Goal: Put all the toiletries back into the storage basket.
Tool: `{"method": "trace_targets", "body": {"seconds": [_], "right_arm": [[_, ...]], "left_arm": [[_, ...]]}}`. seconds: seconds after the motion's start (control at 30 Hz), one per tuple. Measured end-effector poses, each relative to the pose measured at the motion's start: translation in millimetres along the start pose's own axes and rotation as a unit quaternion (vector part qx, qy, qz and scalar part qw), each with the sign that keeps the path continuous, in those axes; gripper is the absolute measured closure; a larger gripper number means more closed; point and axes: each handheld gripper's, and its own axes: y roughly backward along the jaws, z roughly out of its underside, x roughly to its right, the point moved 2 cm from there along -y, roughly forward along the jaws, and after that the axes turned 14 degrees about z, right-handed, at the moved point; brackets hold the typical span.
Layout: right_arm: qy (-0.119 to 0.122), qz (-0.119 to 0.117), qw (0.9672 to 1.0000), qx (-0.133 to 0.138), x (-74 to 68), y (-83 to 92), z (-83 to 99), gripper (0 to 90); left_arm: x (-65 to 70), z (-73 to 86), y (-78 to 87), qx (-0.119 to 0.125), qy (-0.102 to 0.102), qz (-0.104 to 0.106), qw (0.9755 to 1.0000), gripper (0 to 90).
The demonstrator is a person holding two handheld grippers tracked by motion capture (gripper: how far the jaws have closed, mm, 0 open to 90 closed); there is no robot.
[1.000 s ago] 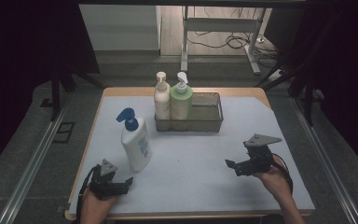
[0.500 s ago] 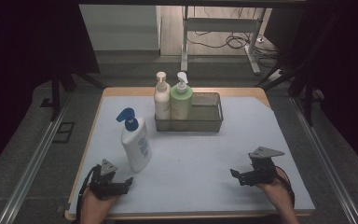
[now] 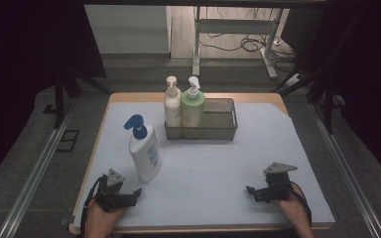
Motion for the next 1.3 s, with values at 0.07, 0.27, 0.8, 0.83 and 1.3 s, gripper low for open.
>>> {"method": "trace_targets", "body": {"seconds": [0.07, 0.27, 0.8, 0.83, 1.3], "right_arm": [[-0.003, -0.001, 1.0000, -0.001, -0.1, 0.0, 0.2, 0.0], [-0.001, 0.000, 1.0000, -0.001, -0.1, -0.1, 0.1, 0.0], [-0.003, 0.002, 1.0000, 0.000, -0.5, -0.1, 0.5, 0.0], [-0.003, 0.002, 1.0000, 0.001, -0.5, -0.2, 0.6, 0.0], [-0.003, 0.002, 1.0000, 0.002, -0.5, -0.3, 0.9, 0.0]], "left_arm": [[-0.2, -0.3, 0.4, -0.001, -0.002, 0.001, 1.0000, 13.3], [-5.9, -3.1, 6.6, 0.003, 0.000, -0.008, 1.0000, 22.4], [-28.5, -24.3, 3.3, 0.003, 0.014, 0.017, 0.9997, 65.5], [-29.9, -26.4, 2.0, 0.001, 0.014, 0.021, 0.9997, 68.9], [-34.4, -49.6, -18.4, 0.020, 0.016, 0.066, 0.9975, 89.7]]}}
